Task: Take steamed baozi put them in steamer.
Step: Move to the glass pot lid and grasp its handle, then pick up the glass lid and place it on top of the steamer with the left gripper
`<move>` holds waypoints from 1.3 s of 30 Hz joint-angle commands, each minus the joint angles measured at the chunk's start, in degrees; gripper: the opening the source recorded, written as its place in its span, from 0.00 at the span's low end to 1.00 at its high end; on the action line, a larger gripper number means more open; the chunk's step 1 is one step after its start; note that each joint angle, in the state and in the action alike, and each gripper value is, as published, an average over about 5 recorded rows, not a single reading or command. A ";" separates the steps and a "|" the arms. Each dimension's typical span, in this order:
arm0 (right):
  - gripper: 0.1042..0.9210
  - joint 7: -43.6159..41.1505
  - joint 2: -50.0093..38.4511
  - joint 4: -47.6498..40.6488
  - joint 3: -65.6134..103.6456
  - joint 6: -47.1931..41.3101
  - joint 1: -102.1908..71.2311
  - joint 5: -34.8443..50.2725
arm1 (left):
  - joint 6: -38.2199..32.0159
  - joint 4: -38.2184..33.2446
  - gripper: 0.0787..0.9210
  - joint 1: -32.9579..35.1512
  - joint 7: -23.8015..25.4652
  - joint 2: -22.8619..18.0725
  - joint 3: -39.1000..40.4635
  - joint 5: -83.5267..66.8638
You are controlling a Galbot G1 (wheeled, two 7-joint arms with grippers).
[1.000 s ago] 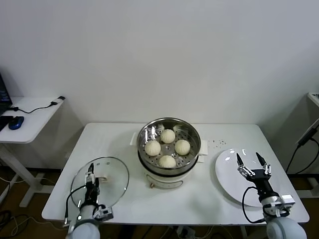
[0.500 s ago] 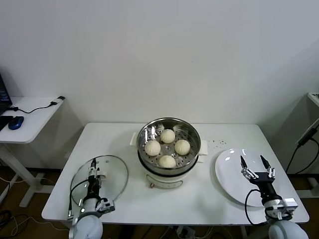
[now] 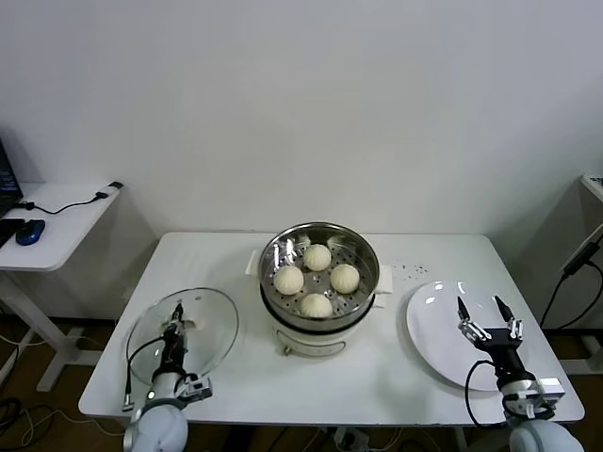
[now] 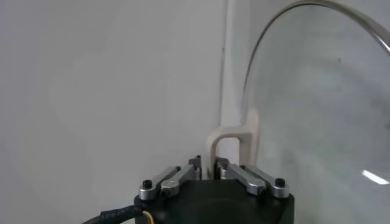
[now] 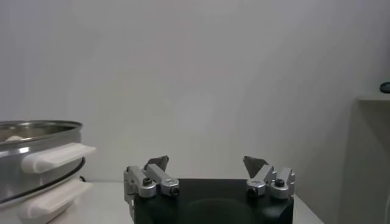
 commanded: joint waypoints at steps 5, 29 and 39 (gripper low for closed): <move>0.88 -0.19 -0.58 -0.77 0.40 0.11 1.02 0.13 | 2.03 -17.40 0.08 7.02 2.31 6.30 -1.42 -2.23; 0.88 2.51 -7.93 -7.73 -7.74 -3.65 11.58 -0.40 | 31.75 -38.29 0.08 -13.60 32.52 22.11 22.59 3.43; 0.88 2.62 -8.41 -9.22 -7.77 -3.49 12.37 -0.60 | 32.42 -27.39 0.08 -29.62 35.14 8.78 40.17 11.39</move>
